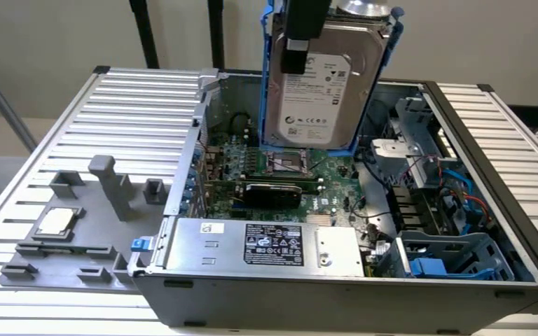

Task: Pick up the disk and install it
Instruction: 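Pick up the disk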

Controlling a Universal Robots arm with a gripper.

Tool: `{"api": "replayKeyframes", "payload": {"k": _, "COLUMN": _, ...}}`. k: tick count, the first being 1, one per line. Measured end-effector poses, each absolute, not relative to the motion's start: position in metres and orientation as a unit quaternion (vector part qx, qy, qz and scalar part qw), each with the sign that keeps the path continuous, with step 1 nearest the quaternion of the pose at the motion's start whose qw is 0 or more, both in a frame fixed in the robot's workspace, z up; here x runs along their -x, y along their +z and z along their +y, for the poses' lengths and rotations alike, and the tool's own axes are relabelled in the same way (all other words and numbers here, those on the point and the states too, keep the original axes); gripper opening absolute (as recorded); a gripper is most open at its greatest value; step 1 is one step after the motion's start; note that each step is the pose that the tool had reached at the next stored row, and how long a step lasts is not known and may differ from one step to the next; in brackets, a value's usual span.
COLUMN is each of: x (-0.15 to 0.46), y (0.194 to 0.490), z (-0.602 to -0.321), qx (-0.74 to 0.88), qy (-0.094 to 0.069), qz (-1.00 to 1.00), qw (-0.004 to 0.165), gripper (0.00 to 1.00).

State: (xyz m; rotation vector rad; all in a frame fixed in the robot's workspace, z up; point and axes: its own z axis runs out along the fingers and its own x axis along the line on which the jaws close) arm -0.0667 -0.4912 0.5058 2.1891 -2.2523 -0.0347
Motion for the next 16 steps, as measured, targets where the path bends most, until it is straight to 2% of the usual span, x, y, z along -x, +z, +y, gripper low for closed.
{"api": "replayKeyframes", "payload": {"k": 16, "x": 0.008, "y": 0.503, "z": -0.526, "qx": -0.697, "qy": -0.011, "qz": -0.717, "qw": 0.0, "gripper": 0.0}}
